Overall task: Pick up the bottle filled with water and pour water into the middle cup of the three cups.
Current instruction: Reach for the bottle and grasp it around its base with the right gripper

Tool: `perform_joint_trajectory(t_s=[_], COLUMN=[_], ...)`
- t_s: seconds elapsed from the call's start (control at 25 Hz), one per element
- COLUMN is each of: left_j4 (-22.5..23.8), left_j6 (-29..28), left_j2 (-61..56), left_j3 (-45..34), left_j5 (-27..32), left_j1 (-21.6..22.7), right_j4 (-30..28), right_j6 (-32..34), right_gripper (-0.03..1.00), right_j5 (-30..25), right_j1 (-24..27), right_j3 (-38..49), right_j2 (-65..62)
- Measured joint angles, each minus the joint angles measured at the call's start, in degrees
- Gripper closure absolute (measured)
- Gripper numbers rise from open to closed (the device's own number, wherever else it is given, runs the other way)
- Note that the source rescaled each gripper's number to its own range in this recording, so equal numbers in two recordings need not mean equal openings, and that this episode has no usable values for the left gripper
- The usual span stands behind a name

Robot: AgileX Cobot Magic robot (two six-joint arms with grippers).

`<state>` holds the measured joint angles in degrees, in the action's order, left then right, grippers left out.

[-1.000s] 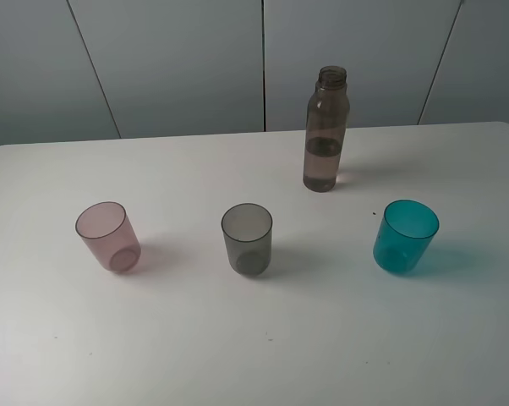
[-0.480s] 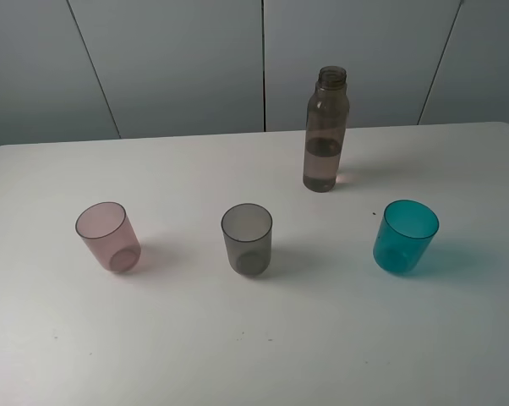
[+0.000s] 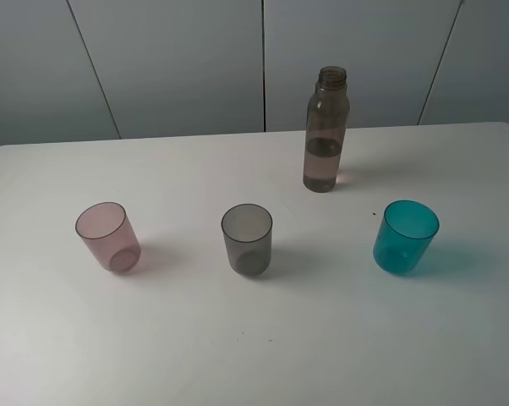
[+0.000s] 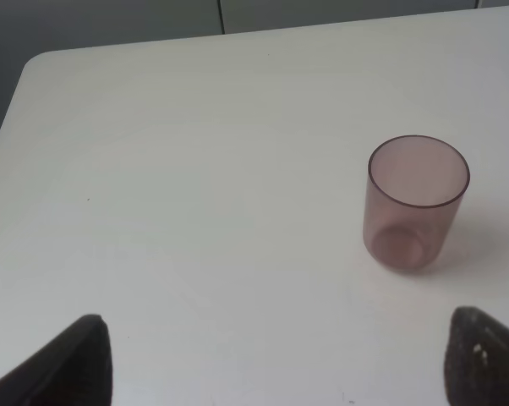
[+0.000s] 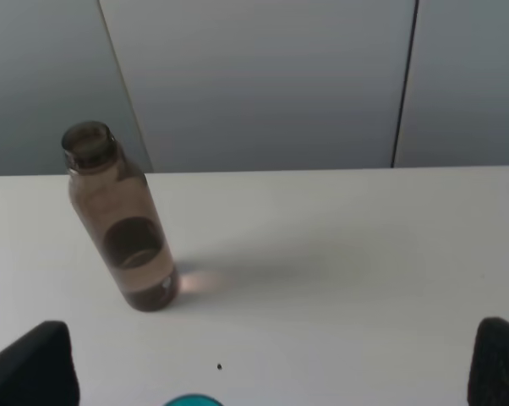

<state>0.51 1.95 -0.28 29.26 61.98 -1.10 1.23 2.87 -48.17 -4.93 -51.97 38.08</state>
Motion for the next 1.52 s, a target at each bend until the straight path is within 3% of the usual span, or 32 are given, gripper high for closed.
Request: perform_joint_trajectory(t_s=[0.12, 0.4, 0.88, 1.08, 1.28, 1.52], left_j4=[0.0, 0.0, 0.0, 0.0, 0.0, 0.0], left_j6=[0.0, 0.0, 0.0, 0.0, 0.0, 0.0], left_j2=[0.0, 0.0, 0.0, 0.0, 0.0, 0.0], left_j3=[0.0, 0.0, 0.0, 0.0, 0.0, 0.0], left_j5=[0.0, 0.0, 0.0, 0.0, 0.0, 0.0], left_j1=[0.0, 0.0, 0.0, 0.0, 0.0, 0.0], right_j4=[4.0, 5.5, 5.8, 5.9, 5.6, 3.4], right_j6=[-3.6, -8.6, -9.0, -9.1, -9.2, -9.6], right_gripper=[-0.03, -0.03, -0.03, -0.03, -0.03, -0.03], right_j5=[5.8, 16.7, 19.1, 23.7, 34.5, 52.7], right_j1=[-0.8, -9.2, -14.4, -14.9, -15.0, -15.2], right_j3=[-2.1, -2.2, -2.2, -2.2, 1.9, 10.3], right_j2=[7.4, 22.1, 46.9, 52.7, 55.2, 55.4])
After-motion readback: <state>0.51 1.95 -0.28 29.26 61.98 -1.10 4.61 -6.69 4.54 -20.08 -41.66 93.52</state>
